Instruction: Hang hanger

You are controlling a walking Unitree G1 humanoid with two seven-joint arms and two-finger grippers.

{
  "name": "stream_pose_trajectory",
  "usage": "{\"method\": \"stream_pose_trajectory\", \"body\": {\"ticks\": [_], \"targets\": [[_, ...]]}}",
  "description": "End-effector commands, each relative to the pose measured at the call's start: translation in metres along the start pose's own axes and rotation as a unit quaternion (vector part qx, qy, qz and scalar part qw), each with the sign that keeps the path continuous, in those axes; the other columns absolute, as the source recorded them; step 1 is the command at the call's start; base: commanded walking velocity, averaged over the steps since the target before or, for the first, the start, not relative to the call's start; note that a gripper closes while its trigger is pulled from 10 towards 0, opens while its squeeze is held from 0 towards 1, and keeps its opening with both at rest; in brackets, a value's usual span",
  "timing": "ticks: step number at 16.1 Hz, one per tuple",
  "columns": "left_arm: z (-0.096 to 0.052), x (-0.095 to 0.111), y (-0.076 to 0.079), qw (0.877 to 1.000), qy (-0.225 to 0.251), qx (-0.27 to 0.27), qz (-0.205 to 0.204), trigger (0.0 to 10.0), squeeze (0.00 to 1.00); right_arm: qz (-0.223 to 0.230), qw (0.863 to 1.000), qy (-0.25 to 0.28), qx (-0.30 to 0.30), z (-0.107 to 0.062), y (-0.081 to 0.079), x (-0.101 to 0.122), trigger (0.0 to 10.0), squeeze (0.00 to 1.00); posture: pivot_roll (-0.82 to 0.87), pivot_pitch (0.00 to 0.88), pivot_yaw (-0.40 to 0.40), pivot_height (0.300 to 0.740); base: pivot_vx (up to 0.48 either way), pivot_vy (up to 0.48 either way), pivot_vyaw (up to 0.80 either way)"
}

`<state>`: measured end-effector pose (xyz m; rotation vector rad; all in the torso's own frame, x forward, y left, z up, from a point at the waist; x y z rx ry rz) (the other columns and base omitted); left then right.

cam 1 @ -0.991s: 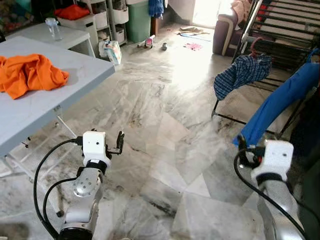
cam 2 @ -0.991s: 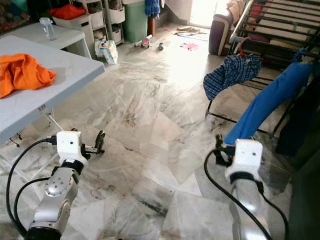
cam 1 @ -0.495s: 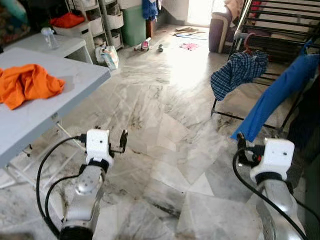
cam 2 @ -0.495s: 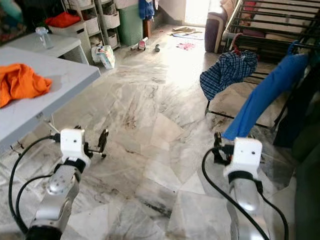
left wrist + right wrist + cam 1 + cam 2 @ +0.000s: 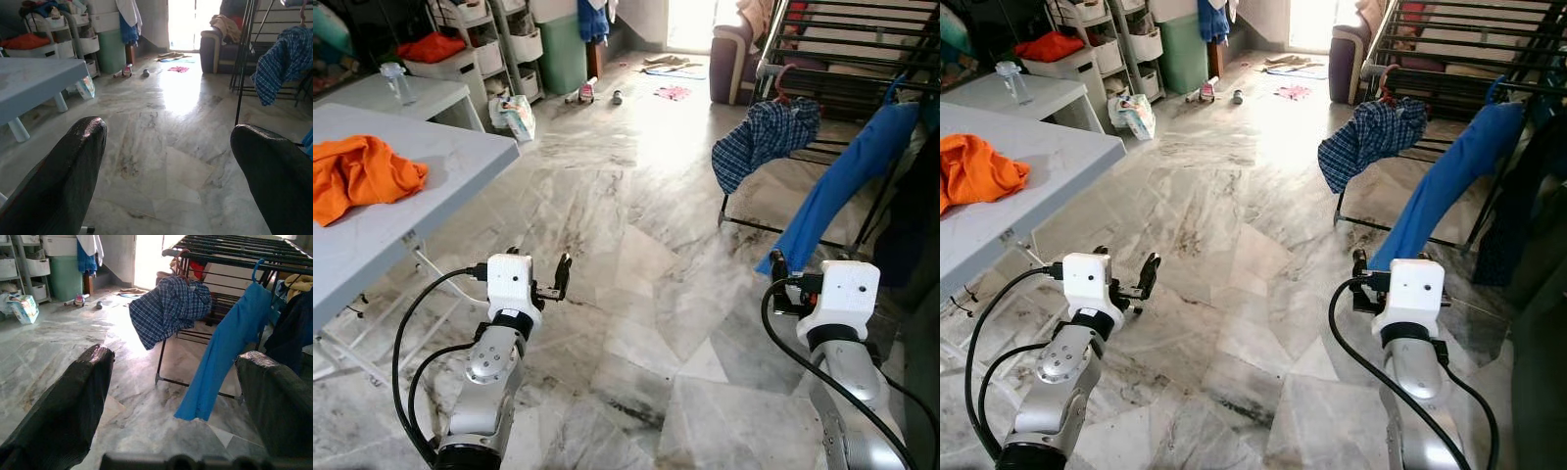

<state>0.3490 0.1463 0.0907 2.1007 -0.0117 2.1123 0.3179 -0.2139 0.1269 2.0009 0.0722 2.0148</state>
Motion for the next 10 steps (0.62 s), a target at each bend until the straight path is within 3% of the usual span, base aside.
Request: {"method": "stream_pose_trajectory", "body": {"ticks": [1, 10], "targets": [[0.0011, 0.0074, -0.0019, 1.000, 0.011, 0.002, 0.000, 10.0, 0.00, 0.002, 1.000, 0.003, 0.007, 0.0029, -0.0047, 0.0033, 10.0, 0.00, -0.04, 0.000, 0.052, 0.740, 0.315, 0.000, 0.00], [0.0033, 0.0059, 0.0038, 1.000, 0.008, -0.007, -0.004, 10.0, 0.00, 0.004, 1.000, 0.006, 0.012, 0.0060, -0.0090, 0.0055, 10.0, 0.00, -0.04, 0.000, 0.051, 0.740, 0.379, 0.000, 0.00]]}}
Point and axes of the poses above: a point about 5 cm out from each wrist's last joint towards the gripper, its own z axis pointing out of the wrist towards the gripper, its own x axis along the axis of the wrist's last joint, y = z × x, the point moved 6 cm from there along z, pointing out of the wrist towards the gripper, and after that the axes turned 7 degrees about -z, right-handed, at the moved point
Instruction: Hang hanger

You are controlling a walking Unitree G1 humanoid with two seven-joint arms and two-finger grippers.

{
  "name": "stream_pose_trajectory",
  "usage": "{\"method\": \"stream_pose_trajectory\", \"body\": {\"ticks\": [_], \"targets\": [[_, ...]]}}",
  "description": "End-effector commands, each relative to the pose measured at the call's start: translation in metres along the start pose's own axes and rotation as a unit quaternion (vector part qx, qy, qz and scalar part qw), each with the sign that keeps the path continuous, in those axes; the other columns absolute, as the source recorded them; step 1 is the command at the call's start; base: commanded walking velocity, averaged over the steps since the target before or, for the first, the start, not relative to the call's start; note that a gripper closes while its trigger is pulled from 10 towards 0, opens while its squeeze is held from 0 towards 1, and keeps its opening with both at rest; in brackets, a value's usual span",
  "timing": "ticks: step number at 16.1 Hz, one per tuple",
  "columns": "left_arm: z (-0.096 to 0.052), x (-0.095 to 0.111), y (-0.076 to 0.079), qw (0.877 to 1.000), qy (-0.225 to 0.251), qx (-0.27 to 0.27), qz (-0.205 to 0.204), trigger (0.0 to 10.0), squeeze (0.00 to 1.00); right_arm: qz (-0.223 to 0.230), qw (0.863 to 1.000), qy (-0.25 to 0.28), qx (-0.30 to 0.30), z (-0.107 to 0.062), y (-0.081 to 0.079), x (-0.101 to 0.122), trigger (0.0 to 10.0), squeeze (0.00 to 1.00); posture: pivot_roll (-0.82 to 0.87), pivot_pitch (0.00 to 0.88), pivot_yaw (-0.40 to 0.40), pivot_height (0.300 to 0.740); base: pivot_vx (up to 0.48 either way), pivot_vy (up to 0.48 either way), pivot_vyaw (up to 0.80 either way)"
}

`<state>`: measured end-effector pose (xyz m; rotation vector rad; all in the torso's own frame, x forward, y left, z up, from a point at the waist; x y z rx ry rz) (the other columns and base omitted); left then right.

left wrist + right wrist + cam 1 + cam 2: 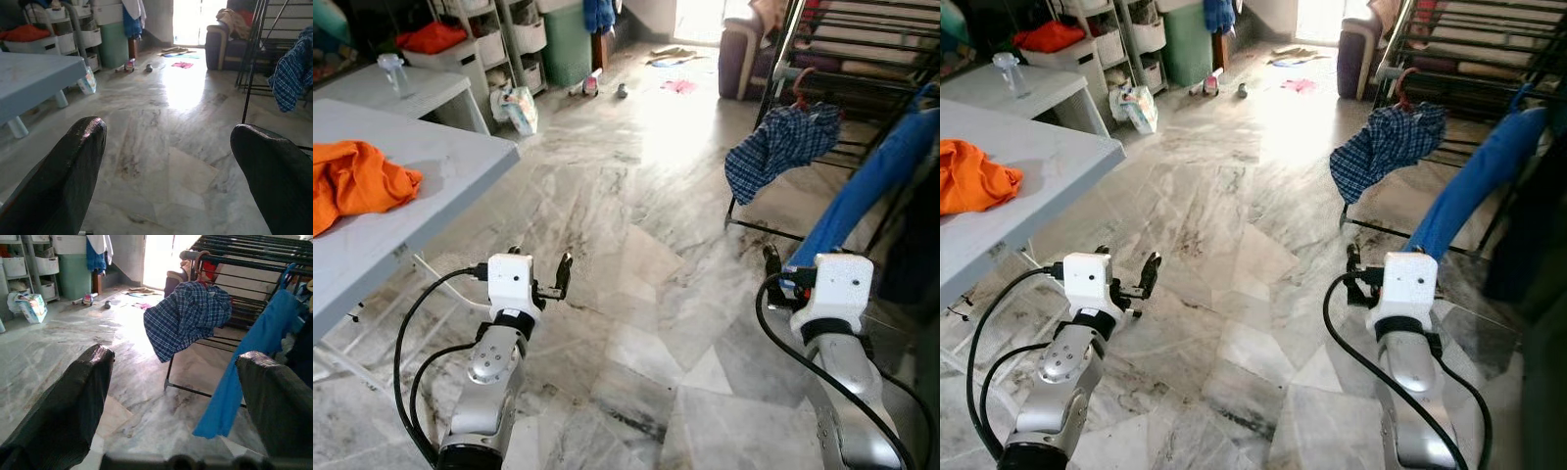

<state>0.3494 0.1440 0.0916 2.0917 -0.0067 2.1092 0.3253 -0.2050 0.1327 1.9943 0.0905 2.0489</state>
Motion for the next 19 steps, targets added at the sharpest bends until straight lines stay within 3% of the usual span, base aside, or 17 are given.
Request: {"method": "stream_pose_trajectory", "body": {"ticks": [1, 7, 19], "targets": [[0.0026, 0.0055, 0.0013, 1.000, 0.007, -0.005, 0.000, 10.0, 0.00, 0.000, 1.000, -0.005, 0.002, 0.0000, -0.0012, -0.0025, 10.0, 0.00, -0.04, 0.000, 0.052, 0.740, 0.382, 0.000, 0.00], [0.0033, 0.0055, 0.0016, 1.000, 0.007, -0.006, 0.000, 10.0, 0.00, 0.002, 1.000, -0.004, 0.003, 0.0019, -0.0038, -0.0023, 10.0, 0.00, -0.04, 0.000, 0.051, 0.740, 0.394, 0.000, 0.00], [0.0064, 0.0024, 0.0052, 1.000, 0.004, -0.006, -0.002, 10.0, 0.00, -0.003, 1.000, -0.001, 0.001, 0.0032, -0.0008, -0.0019, 10.0, 0.00, -0.05, 0.000, 0.049, 0.740, 0.407, 0.253, 0.00]]}}
Point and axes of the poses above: a point about 5 cm out from each wrist's last joint towards the gripper, its own z axis pointing out of the wrist towards the gripper, its own x axis along the axis of the wrist's last joint, y = z × x, the point moved 6 cm from there along z, pointing out of the wrist towards the gripper, and after that the axes turned 7 degrees about -z, right-handed, at the moved point
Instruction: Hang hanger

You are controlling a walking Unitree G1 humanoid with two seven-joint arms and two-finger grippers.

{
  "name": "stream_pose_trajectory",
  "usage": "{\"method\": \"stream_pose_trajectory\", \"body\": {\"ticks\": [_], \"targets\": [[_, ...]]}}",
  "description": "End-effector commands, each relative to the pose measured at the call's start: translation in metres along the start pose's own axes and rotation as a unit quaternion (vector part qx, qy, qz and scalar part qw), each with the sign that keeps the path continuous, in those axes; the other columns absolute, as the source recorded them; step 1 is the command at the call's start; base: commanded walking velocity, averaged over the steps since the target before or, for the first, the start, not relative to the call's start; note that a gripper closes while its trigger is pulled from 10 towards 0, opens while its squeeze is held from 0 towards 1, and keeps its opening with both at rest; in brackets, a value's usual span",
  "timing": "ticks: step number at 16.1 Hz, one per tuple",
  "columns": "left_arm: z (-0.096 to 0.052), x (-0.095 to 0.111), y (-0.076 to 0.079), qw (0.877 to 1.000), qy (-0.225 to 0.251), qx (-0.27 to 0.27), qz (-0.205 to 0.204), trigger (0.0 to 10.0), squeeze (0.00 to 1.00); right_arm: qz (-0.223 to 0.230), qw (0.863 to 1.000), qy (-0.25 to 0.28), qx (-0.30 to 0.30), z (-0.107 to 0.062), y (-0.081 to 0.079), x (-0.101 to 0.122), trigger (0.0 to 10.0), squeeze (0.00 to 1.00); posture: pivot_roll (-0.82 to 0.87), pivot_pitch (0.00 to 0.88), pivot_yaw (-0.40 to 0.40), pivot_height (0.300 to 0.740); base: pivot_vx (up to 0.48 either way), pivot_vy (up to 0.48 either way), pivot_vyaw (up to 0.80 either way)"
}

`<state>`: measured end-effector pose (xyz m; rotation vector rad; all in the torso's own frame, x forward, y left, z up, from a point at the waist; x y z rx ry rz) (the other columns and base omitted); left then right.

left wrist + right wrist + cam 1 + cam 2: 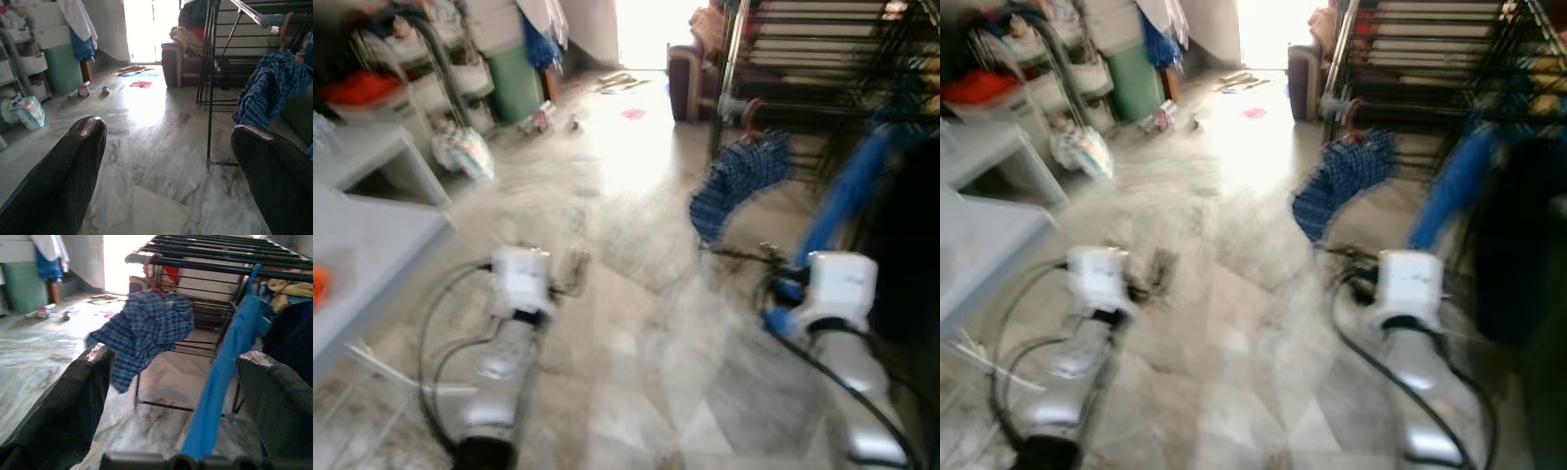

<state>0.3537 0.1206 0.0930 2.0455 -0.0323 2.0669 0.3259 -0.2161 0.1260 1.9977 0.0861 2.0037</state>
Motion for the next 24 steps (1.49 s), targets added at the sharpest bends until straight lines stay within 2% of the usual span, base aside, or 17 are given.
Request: {"method": "stream_pose_trajectory", "body": {"ticks": [1, 5, 15, 20, 24], "targets": [[-0.002, 0.003, -0.018, 1.000, 0.002, 0.023, 0.015, 10.0, 0.00, 0.007, 1.000, 0.010, 0.012, 0.001, -0.010, 0.007, 10.0, 0.00, -0.05, 0.000, 0.048, 0.740, 0.405, 0.259, 0.00], [-0.004, -0.002, -0.023, 0.998, -0.010, 0.054, 0.018, 10.0, 0.00, 0.009, 1.000, 0.007, 0.018, 0.002, -0.014, 0.005, 10.0, 0.00, -0.04, 0.000, 0.038, 0.740, 0.000, 0.000, 0.00], [-0.010, -0.006, -0.033, 0.997, -0.016, 0.067, 0.035, 10.0, 0.00, 0.016, 1.000, -0.003, 0.025, 0.003, -0.021, 0.000, 10.0, 0.00, -0.03, 0.000, 0.038, 0.740, 0.000, 0.000, 0.00], [-0.005, -0.004, -0.023, 0.999, -0.009, 0.039, 0.025, 10.0, 0.00, 0.016, 1.000, -0.011, 0.015, 0.003, -0.016, -0.005, 10.0, 0.00, -0.03, 0.000, 0.045, 0.740, 0.000, 0.000, 0.00], [-0.004, -0.003, -0.022, 0.999, -0.007, 0.032, 0.024, 10.0, 0.00, 0.015, 1.000, -0.016, 0.014, 0.005, -0.016, -0.006, 10.0, 0.00, -0.03, 0.000, 0.043, 0.740, 0.137, 0.000, -0.26]]}}
Point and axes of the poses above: a point about 5 cm out from each wrist's last joint towards the gripper, its own z axis pointing out of the wrist towards the gripper, its own x axis along the axis of the wrist's last joint, y = z × x, the point moved 6 cm from there along z, pointing out of the wrist towards the gripper, and after that the axes turned 7 degrees about -z, right-handed, at the moved point
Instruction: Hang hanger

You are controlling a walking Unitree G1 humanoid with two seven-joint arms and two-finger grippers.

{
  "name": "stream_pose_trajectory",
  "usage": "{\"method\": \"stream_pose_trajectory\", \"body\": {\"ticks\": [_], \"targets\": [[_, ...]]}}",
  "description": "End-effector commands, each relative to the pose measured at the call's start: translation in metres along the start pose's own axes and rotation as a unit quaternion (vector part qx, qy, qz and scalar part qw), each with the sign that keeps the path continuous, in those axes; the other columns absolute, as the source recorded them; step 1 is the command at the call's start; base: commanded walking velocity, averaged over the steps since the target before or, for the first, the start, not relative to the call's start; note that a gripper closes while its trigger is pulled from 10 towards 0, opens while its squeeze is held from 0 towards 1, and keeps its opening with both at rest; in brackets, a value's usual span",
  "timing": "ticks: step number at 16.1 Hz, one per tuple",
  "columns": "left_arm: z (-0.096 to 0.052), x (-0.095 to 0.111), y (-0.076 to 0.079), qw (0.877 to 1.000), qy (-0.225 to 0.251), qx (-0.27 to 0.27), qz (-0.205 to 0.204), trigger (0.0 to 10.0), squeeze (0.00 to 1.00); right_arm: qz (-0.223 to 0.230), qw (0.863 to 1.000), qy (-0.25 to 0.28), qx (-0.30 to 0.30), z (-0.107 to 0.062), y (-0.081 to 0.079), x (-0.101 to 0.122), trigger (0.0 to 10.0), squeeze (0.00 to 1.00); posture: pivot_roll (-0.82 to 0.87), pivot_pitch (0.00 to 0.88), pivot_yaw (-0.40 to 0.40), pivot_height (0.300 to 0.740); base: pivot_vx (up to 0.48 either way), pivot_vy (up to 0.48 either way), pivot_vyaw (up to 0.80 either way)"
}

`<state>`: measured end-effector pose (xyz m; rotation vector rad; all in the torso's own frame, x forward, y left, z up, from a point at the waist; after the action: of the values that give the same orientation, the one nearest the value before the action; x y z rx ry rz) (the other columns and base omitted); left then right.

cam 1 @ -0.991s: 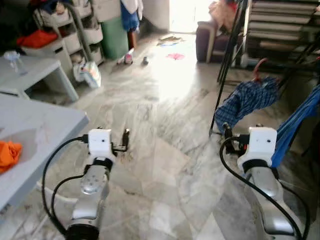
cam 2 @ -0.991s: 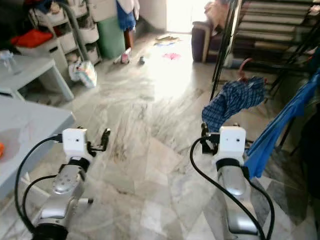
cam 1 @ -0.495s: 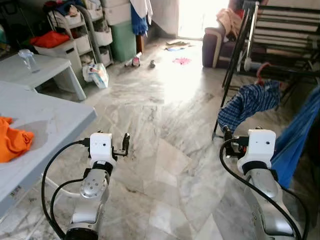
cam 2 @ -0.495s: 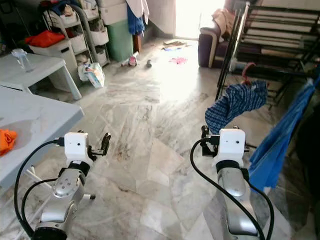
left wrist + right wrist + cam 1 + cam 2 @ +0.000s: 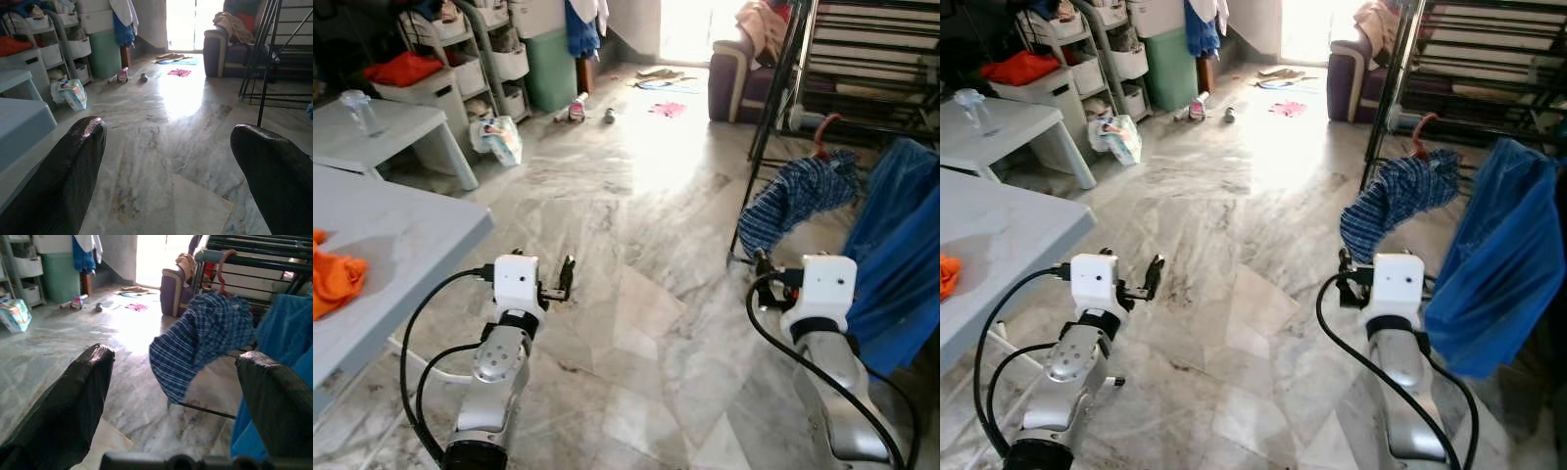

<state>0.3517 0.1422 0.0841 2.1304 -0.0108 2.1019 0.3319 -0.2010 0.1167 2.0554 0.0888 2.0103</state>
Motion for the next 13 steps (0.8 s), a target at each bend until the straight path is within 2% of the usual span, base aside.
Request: {"method": "stream_pose_trajectory", "body": {"ticks": [1, 4, 13], "targets": [[0.0018, 0.0031, -0.0005, 1.000, 0.005, -0.004, 0.000, 10.0, 0.00, 0.000, 1.000, -0.004, -0.004, 0.0016, 0.0013, -0.0007, 10.0, 0.00, -0.03, 0.000, 0.043, 0.740, 0.315, 0.000, -0.57], [0.0014, 0.0028, 0.0010, 1.000, 0.006, -0.008, -0.001, 10.0, 0.00, 0.000, 1.000, -0.003, -0.004, 0.0015, 0.0013, -0.0004, 10.0, 0.00, -0.03, 0.000, 0.046, 0.740, 0.337, 0.000, -0.33], [0.0021, 0.0015, 0.0080, 1.000, 0.005, -0.020, -0.003, 10.0, 0.00, -0.002, 1.000, -0.001, -0.007, 0.0015, 0.0020, 0.0009, 10.0, 0.00, -0.04, 0.000, 0.048, 0.740, 0.393, 0.269, 0.00]]}}
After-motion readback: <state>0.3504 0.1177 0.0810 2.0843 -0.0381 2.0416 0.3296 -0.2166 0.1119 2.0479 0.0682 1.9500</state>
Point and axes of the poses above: a point about 5 cm out from each wrist's last joint towards the gripper, its own z axis pointing out of the wrist towards the gripper, its own x axis along the axis of the wrist's last joint, y = z × x, the point moved 6 cm from there along z, pointing out of the wrist towards the gripper, and after that the axes turned 7 degrees about -z, right-handed, at the moved point
